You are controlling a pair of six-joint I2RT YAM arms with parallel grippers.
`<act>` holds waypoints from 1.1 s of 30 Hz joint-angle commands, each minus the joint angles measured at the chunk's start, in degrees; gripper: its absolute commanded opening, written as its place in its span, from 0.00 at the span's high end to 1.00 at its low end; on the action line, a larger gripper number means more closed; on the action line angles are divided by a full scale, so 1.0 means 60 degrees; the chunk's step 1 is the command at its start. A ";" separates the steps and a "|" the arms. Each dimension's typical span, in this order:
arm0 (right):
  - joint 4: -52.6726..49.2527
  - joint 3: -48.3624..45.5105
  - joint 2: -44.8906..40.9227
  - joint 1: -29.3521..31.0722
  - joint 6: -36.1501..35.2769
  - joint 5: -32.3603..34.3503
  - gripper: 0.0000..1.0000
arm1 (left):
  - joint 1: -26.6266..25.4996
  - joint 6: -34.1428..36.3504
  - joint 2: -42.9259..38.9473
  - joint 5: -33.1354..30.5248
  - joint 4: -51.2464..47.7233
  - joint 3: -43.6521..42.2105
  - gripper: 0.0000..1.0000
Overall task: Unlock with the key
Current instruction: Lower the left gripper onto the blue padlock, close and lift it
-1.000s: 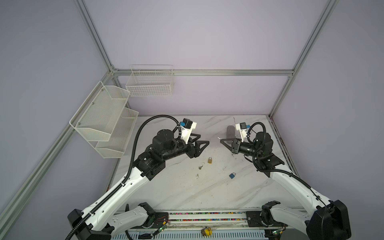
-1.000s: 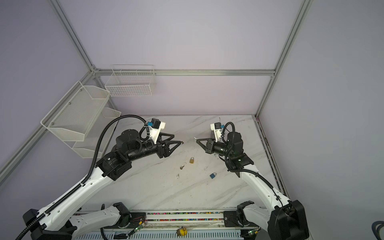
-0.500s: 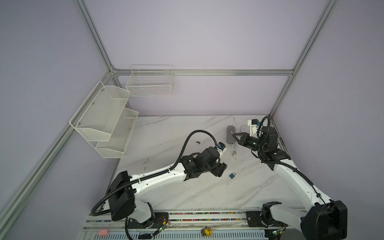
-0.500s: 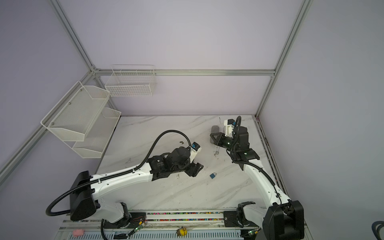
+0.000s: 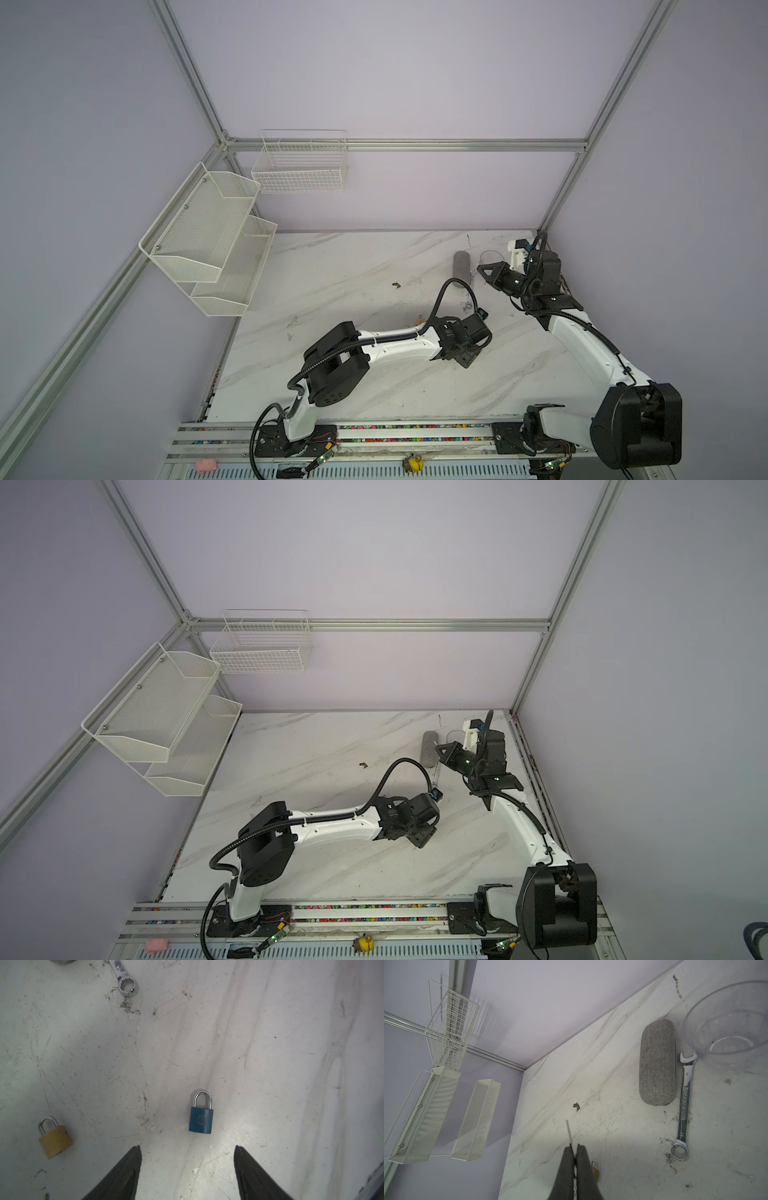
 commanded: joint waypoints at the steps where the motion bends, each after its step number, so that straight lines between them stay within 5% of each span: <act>1: 0.0203 0.0024 -0.0034 -0.0141 0.0202 -0.0392 1.00 | -0.0031 0.0127 0.0403 -0.0145 -0.0276 0.1203 0.31; 18: 0.0544 -0.0190 0.0094 -0.0186 0.0230 -0.0440 1.00 | -0.0115 -0.0632 0.2260 0.0997 -0.1280 0.2732 0.48; 33: 0.0734 -0.0319 0.0027 -0.0185 0.0321 -0.0573 1.00 | -0.0256 -0.1815 0.2824 0.0072 -0.2950 0.3392 0.56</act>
